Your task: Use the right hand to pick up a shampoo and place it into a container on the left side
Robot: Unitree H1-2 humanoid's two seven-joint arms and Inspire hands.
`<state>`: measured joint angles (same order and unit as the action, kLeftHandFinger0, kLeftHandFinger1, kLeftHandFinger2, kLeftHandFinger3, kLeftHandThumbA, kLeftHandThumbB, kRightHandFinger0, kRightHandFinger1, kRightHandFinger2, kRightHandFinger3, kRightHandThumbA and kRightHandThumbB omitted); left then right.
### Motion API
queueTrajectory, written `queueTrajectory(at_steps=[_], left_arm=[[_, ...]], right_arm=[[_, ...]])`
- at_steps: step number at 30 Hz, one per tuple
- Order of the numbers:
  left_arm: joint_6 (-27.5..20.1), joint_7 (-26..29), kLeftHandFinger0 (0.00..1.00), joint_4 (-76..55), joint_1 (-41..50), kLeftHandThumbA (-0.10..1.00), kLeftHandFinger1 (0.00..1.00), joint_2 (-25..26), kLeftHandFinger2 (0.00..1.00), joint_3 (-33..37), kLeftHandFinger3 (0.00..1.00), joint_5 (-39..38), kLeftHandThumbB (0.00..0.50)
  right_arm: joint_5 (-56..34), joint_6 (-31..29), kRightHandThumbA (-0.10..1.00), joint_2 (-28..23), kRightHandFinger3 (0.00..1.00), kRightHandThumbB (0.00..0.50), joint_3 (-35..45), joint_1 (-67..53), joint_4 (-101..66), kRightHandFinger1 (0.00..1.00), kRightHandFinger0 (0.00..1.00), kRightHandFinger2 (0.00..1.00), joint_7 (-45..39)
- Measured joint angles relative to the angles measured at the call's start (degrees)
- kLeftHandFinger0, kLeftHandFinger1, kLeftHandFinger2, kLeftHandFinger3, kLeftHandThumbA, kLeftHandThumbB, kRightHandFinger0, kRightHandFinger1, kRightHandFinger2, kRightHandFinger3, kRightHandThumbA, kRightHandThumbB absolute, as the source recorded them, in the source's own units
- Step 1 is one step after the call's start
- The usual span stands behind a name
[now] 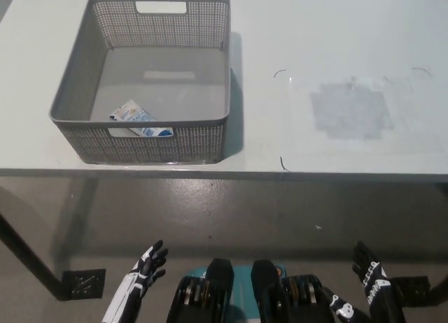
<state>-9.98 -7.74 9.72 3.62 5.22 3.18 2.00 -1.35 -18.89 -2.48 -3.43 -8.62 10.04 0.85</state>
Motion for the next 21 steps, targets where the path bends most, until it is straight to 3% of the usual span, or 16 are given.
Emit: queueTrajectory(at_steps=[4, 8, 17, 19, 21], left_arm=[[-0.01, -0.03, 1.0, 0.21, -0.74, 1.0, 1.0, -0.12, 1.0, 0.52, 1.0, 0.2, 0.243], [-0.01, -0.06, 1.0, 0.31, -0.92, 1.0, 1.0, -0.27, 1.0, 1.3, 1.0, 0.32, 0.225], [0.0, -0.05, 1.0, 0.41, -1.16, 1.0, 1.0, -0.23, 1.0, 1.76, 1.0, 0.38, 0.259], [0.0, -0.05, 1.0, 0.41, -1.16, 1.0, 1.0, -0.23, 1.0, 1.79, 1.0, 0.41, 0.227], [0.0, -0.05, 1.0, 0.41, -1.16, 1.0, 1.0, -0.22, 1.0, 1.81, 1.0, 0.4, 0.23]], right_arm=[[0.33, -0.01, 0.97, -0.1, 1.0, 0.287, 0.36, -0.16, -0.05, 1.0, 1.0, 1.0, 0.09], [0.64, -0.02, 0.97, -0.17, 1.0, 0.304, 0.85, -0.36, -0.22, 1.0, 1.0, 1.0, 0.16], [2.12, -0.15, 0.95, -0.17, 1.0, 0.286, 1.1, -0.2, -0.16, 1.0, 1.0, 1.0, 0.25], [2.32, -0.16, 0.94, -0.17, 1.0, 0.281, 1.1, -0.2, -0.16, 1.0, 1.0, 1.0, 0.25], [2.45, -0.17, 0.94, -0.16, 1.0, 0.291, 1.09, -0.19, -0.13, 1.0, 1.0, 1.0, 0.25]])
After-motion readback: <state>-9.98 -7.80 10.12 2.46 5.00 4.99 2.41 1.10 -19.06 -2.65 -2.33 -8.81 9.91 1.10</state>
